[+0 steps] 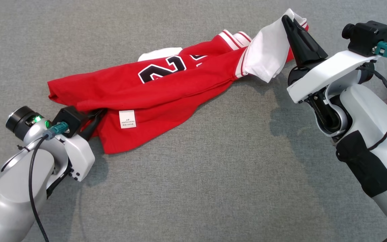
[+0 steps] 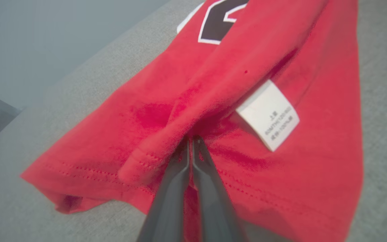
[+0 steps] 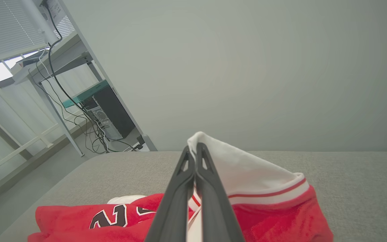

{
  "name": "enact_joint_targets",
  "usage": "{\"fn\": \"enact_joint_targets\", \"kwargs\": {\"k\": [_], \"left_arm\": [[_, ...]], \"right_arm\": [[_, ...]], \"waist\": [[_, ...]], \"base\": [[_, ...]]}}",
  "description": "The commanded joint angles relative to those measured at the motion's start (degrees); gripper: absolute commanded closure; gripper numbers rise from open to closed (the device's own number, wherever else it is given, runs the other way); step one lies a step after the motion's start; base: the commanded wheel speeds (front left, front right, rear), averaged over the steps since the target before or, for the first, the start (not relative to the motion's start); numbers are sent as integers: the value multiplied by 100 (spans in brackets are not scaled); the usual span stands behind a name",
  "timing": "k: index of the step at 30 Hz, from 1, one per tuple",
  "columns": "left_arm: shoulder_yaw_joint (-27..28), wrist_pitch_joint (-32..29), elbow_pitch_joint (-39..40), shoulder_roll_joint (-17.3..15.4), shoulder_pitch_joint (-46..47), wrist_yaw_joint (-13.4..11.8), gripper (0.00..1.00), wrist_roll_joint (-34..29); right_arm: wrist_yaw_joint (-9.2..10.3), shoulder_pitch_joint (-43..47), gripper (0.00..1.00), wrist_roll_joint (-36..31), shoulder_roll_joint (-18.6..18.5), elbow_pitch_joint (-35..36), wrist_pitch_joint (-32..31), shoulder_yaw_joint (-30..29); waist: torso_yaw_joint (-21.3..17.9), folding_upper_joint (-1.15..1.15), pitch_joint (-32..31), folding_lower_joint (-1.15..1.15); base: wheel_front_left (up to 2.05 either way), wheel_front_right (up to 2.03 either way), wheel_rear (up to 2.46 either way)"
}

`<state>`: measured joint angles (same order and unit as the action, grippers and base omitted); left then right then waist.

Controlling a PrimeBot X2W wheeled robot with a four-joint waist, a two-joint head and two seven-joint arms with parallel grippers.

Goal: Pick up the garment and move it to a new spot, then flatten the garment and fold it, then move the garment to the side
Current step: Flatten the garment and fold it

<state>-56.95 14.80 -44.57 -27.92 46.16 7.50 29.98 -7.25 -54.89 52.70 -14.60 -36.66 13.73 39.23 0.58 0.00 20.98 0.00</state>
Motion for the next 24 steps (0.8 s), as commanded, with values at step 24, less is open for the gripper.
{"fn": "enact_joint_targets", "kwargs": {"k": [24], "left_arm": [[-470,-2000,4565,-2751,874,-1,100,3453]], "right_arm": [[-24,22,100,327,-122,-299,77,-194]], "waist": [[538,0,-1006,0]], "base": [[0,0,0]]}}
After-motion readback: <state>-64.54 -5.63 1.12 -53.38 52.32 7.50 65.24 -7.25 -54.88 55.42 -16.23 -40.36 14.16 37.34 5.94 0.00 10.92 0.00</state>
